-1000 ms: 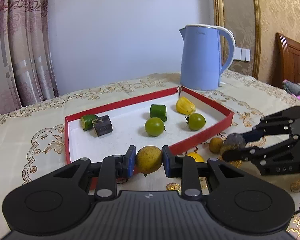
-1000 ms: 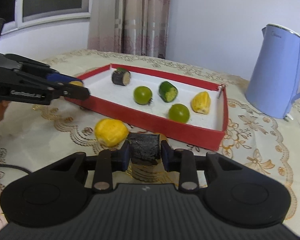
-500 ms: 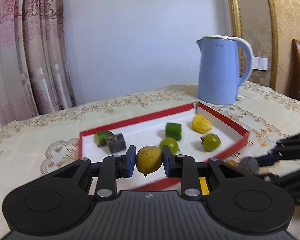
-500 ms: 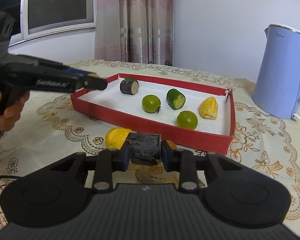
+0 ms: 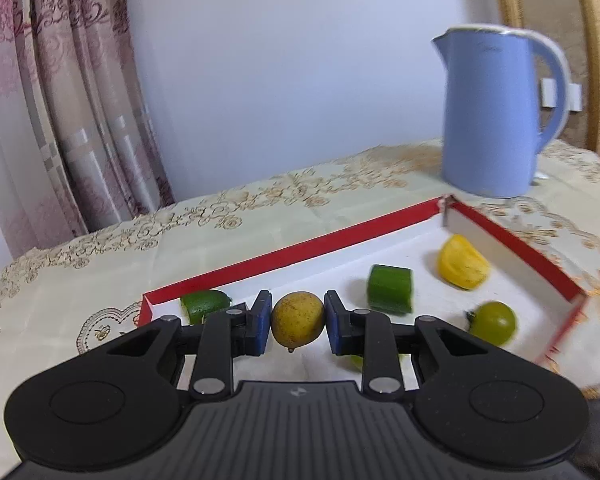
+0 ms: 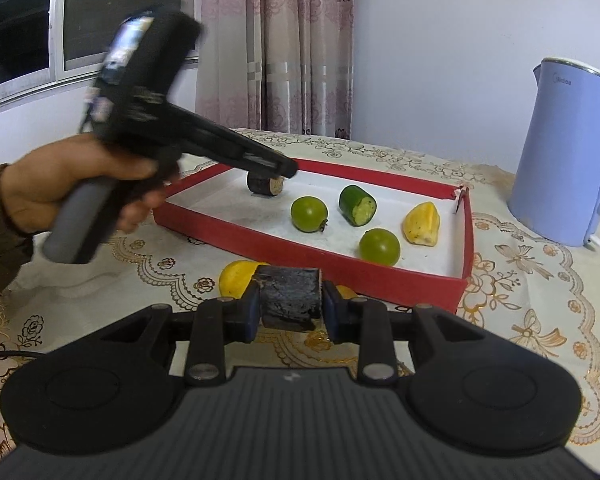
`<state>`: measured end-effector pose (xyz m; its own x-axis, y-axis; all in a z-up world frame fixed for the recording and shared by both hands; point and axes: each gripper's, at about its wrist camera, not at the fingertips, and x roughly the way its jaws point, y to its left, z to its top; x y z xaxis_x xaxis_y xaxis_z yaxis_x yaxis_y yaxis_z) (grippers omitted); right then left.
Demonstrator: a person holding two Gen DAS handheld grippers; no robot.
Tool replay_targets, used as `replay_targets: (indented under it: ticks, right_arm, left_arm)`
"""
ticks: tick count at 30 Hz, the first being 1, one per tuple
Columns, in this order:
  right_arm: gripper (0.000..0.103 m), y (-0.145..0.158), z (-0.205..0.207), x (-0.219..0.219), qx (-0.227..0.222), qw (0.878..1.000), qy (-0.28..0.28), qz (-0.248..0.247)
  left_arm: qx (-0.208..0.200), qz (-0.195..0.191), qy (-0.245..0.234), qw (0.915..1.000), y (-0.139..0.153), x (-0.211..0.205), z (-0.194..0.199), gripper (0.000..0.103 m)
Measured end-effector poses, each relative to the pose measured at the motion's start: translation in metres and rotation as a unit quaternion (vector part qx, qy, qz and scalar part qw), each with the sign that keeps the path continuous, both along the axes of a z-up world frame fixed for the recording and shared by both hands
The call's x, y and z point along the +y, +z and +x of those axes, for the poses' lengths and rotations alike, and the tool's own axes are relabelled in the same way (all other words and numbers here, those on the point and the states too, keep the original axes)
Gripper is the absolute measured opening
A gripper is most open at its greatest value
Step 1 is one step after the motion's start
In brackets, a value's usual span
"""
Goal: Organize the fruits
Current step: 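Carry the yellow lemon into the red tray and open the left gripper, then carry the dark log piece into the red tray and open the right gripper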
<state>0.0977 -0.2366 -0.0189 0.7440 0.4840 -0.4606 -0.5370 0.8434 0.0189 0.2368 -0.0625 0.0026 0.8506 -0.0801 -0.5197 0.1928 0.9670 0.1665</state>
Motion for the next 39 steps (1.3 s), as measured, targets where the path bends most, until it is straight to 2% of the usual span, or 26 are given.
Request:
replay_targets:
  ticks: [10, 21, 22, 25, 27, 30, 31, 33, 34, 39]
  right_arm:
    - [0.030, 0.000, -0.002, 0.001, -0.001, 1.000, 0.004, -0.002]
    - [0.030, 0.000, 0.000, 0.000, 0.003, 1.000, -0.003, 0.003]
    - [0.030, 0.000, 0.000, 0.000, 0.004, 1.000, -0.004, 0.005]
    - [0.030, -0.001, 0.001, -0.002, 0.005, 1.000, -0.008, 0.013]
    - [0.030, -0.001, 0.002, -0.004, 0.007, 1.000, -0.013, 0.019]
    - [0.030, -0.003, 0.004, -0.007, 0.007, 1.000, -0.021, 0.022]
    - [0.030, -0.003, 0.004, -0.007, 0.006, 0.999, -0.022, 0.025]
    - [0.030, -0.001, 0.005, -0.008, 0.004, 0.999, -0.025, 0.031]
    - [0.030, -0.001, 0.005, -0.009, 0.002, 0.999, -0.027, 0.033]
    - [0.030, -0.002, 0.006, -0.008, -0.003, 0.998, -0.042, 0.041]
  left_arm:
    - [0.025, -0.003, 0.056, 0.9981, -0.015, -0.001, 0.032, 0.027]
    - [0.021, -0.002, 0.062, 0.9979, -0.007, -0.003, 0.027, 0.029]
    - [0.019, -0.004, 0.061, 0.9980, -0.005, -0.002, 0.025, 0.033]
    - [0.010, -0.007, 0.066, 0.9977, 0.002, 0.001, 0.017, 0.063]
    - [-0.006, -0.003, 0.075, 0.9972, 0.011, 0.005, 0.005, 0.064]
    - [-0.006, -0.002, 0.095, 0.9955, 0.023, 0.016, -0.018, 0.064]
    - [-0.008, -0.010, 0.101, 0.9948, 0.026, 0.021, -0.028, 0.067]
    - [-0.017, -0.035, 0.110, 0.9931, 0.028, 0.033, -0.052, 0.078]
    - [-0.024, -0.047, 0.116, 0.9918, 0.027, 0.038, -0.063, 0.083]
    - [-0.064, -0.060, 0.162, 0.9830, 0.007, 0.057, -0.085, 0.084]
